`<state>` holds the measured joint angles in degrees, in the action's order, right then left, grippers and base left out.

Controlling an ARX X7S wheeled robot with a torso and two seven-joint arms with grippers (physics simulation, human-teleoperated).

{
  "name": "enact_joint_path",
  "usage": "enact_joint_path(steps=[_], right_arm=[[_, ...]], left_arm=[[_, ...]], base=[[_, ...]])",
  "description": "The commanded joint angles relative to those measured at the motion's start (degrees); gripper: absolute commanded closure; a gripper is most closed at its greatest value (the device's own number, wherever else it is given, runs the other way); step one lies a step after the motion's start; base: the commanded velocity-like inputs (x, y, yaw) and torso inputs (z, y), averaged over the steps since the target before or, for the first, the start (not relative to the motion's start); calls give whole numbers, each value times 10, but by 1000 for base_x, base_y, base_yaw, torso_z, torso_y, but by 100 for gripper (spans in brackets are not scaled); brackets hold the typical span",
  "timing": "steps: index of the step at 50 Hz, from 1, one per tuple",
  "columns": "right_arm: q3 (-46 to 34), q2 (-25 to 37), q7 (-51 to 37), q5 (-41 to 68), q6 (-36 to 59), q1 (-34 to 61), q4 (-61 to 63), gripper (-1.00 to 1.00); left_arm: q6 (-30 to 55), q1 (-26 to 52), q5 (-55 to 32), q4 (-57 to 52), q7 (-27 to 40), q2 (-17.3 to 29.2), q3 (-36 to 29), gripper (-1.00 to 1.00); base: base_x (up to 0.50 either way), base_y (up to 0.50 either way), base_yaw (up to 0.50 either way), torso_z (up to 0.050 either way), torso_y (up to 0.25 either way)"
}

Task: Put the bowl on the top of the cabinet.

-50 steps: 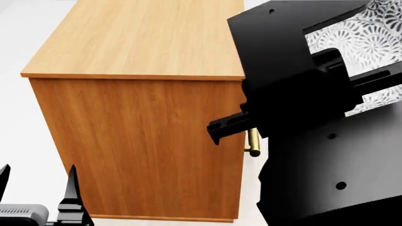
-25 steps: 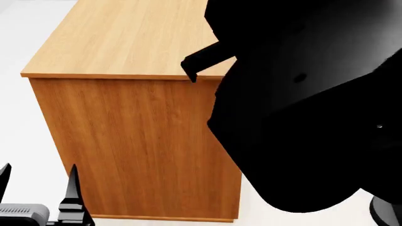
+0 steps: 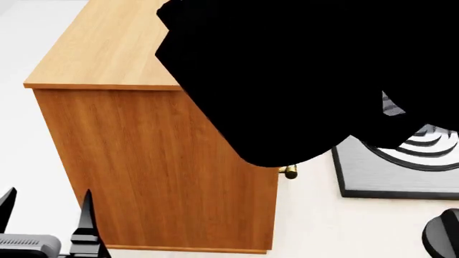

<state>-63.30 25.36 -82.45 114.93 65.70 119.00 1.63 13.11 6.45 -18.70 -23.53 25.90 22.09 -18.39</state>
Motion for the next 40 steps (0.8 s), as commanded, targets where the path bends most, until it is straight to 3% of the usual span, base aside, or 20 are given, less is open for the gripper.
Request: enact_joint_path(steps=[1, 17, 40], right_arm=[[-1, -24, 24, -25, 4, 36, -41, 100], [3, -41, 89, -93, -17, 31, -55, 100], [-21, -91, 93, -128, -44, -18, -18, 100]], left_arm=[[-1, 4, 3, 8, 0, -2, -6, -100], [-9, 5, -2, 23, -5, -3, -7, -100], [-15, 6, -7, 31, -6, -2, -7, -100]], base=[[0, 0, 0, 0, 0], [0, 0, 0, 0, 1], [0, 0, 0, 0, 0]])
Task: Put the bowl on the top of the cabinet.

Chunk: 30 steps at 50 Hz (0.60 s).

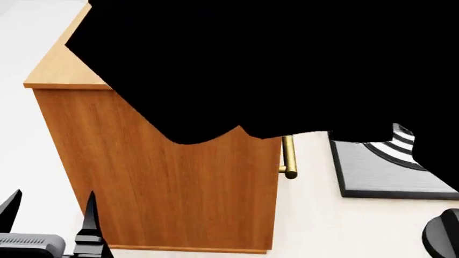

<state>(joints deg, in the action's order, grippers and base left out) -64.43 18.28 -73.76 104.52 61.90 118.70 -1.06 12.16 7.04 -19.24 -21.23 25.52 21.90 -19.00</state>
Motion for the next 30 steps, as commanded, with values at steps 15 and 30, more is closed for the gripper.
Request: enact_joint_path(steps=[15, 30], right_arm=[[-11, -36, 10, -23, -24, -42, 34, 100], [-12, -47, 20, -28, -49, -77, 50, 100]], left_arm=[[-7, 0, -4, 8, 0, 2, 0, -100], [-15, -2, -3, 16, -1, 2, -2, -100]], base=[[0, 0, 0, 0, 1], [0, 0, 0, 0, 1]])
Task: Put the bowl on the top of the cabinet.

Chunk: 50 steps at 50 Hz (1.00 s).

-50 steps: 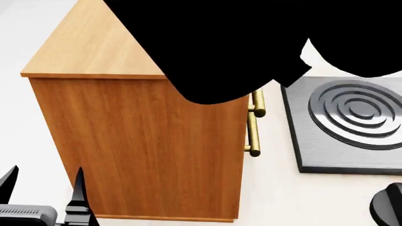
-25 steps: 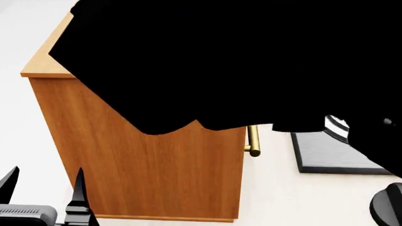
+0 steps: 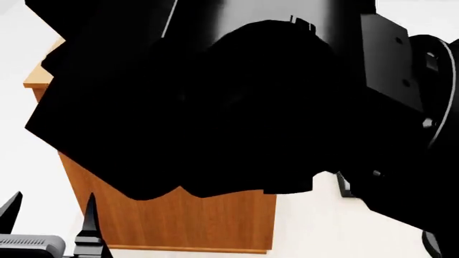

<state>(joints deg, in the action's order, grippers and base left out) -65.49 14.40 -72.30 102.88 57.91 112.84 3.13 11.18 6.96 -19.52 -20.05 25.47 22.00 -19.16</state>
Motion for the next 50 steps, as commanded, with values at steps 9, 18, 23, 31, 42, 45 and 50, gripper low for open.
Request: enact_joint_path(steps=[9, 18, 23, 31, 42, 45, 50], right_arm=[[11, -12, -10, 28, -27, -31, -16, 100], [7, -16, -3, 23, -34, -40, -22, 100], [4, -18, 3, 12, -41, -49, -28, 100], [-13, -25, 28, -25, -53, -71, -55, 100], [-31, -34, 37, -46, -48, -71, -73, 100], [-34, -36, 37, -50, -48, -73, -73, 100], [-43, -38, 41, -60, -49, -79, -82, 100]], left_arm=[[-10, 0, -2, 12, -3, 1, 0, -100], [-12, -1, -5, 11, -2, 2, 1, -100], [-14, -3, -4, 13, -2, 2, 0, -100], [-16, -6, -8, 11, -1, 4, 3, -100], [-18, -5, -8, 15, -2, 4, 0, -100], [-15, -4, -8, 12, 0, 5, 0, -100], [-15, -4, -7, 11, 1, 4, -2, -100]], base=[[0, 0, 0, 0, 0], [0, 0, 0, 0, 1], [0, 0, 0, 0, 0], [0, 0, 0, 0, 1], [0, 0, 0, 1, 0], [0, 0, 0, 0, 0], [0, 0, 0, 0, 2]])
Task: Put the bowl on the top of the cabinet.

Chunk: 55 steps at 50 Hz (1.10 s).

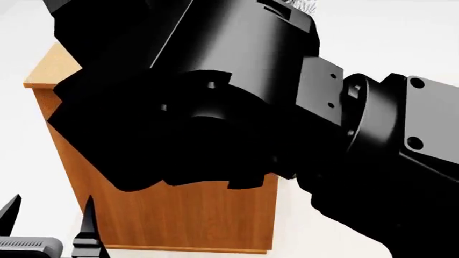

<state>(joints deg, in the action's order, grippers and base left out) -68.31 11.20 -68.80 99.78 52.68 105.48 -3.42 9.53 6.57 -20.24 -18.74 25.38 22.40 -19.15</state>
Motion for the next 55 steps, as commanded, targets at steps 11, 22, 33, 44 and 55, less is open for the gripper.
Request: enact_joint_path(steps=[11, 22, 33, 44, 55], right_arm=[[-15, -16, 5, -22, 3, -5, 7, 100], [-29, -25, 22, -42, -4, -19, 6, 100], [-32, -28, 27, -44, -3, -16, 14, 100], [-26, -15, 16, -50, -10, -11, 40, -100], [-14, 3, 9, -35, -4, 9, 58, -100]], left_arm=[[2, 0, -1, -5, 3, 3, -2, -100], [0, -1, 0, -3, 5, 5, -3, -100], [-4, 2, -1, 6, 3, 4, -4, -100], [-10, 0, -2, 12, 2, 4, -3, -100], [-9, -1, -1, 10, 4, 4, -6, -100]], base=[[0, 0, 0, 0, 0], [0, 0, 0, 0, 1], [0, 0, 0, 0, 0], [0, 0, 0, 0, 0], [0, 0, 0, 0, 0]])
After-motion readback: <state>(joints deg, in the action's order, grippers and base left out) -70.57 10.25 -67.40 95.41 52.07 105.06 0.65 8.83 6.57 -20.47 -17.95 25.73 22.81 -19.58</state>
